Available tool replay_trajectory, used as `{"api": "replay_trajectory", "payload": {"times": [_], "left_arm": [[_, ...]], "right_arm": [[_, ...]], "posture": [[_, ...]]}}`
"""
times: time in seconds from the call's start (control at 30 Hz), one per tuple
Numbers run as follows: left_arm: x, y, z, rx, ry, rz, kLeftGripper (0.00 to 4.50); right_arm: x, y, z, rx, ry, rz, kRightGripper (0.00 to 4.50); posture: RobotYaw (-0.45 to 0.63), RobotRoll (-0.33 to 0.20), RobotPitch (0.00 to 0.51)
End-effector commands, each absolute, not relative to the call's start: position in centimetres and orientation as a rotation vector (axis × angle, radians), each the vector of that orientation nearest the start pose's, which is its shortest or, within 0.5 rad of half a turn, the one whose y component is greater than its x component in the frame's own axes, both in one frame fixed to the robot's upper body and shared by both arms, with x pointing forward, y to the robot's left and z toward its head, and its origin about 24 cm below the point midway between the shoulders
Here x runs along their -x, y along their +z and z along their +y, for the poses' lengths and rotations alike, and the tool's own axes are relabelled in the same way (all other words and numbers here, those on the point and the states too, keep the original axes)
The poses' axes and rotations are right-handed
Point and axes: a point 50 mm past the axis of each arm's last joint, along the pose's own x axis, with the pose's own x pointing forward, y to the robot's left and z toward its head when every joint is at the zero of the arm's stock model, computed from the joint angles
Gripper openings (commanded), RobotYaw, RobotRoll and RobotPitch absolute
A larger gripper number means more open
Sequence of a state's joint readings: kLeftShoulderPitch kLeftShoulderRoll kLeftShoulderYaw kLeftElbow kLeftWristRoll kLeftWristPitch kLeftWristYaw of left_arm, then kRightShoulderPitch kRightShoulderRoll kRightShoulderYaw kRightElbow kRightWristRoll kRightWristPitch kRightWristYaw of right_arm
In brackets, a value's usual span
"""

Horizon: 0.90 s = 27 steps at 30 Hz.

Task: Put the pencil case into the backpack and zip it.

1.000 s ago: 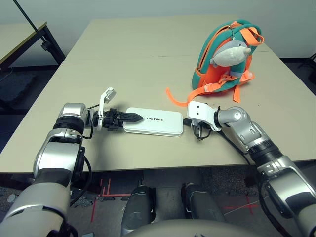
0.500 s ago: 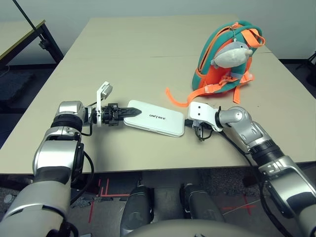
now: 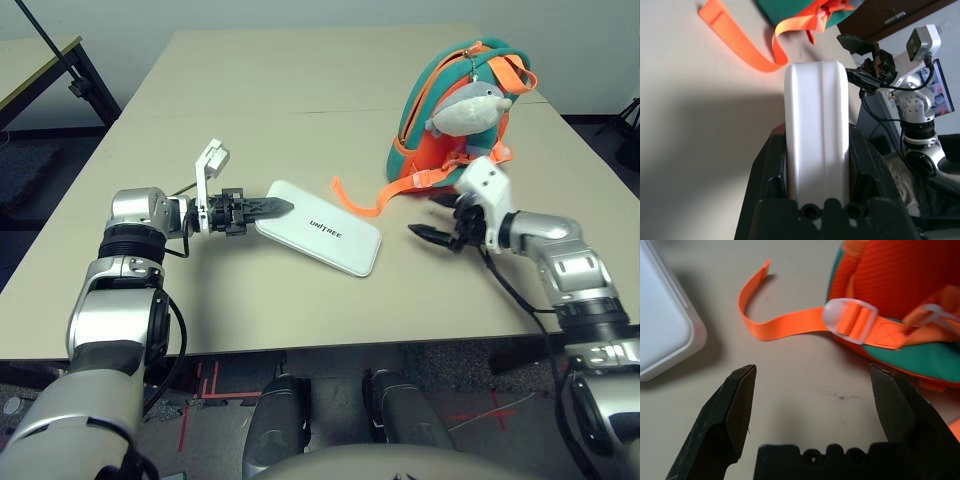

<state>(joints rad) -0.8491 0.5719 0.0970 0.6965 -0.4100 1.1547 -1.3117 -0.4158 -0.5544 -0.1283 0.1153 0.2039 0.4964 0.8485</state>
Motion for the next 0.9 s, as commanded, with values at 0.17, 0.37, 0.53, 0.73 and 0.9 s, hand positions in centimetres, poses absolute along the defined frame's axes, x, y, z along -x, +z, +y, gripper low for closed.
{"api": "replay_trajectory", "payload": {"times": [0.17,0.37,0.53,0.73,0.9], "left_arm": [[-33.3,16.5,22.3,0.640,-1.034,0.513,1.40],[-33.2,17.7,22.7,0.621,-1.007,0.440,1.40],[-32.9,18.5,23.2,0.607,-0.984,0.391,1.40],[-32.5,19.1,23.9,0.600,-0.952,0.348,1.40],[-32.1,19.0,24.3,0.603,-0.928,0.333,1.40]], "right_arm": [[-31.0,15.1,-26.6,0.047,0.386,0.155,4.50],[-32.4,15.6,-27.5,0.009,0.231,0.111,4.50],[-34.4,15.4,-27.1,-0.001,0.191,0.104,4.50],[-36.1,15.3,-26.2,-0.013,0.221,0.095,4.50],[-37.2,14.8,-25.7,-0.011,0.231,0.106,4.50]], "posture": [[-0.16,0.000,0.028],[-0.14,0.000,0.024],[-0.11,0.000,0.016],[-0.08,0.000,0.010],[-0.06,0.000,0.004]]}}
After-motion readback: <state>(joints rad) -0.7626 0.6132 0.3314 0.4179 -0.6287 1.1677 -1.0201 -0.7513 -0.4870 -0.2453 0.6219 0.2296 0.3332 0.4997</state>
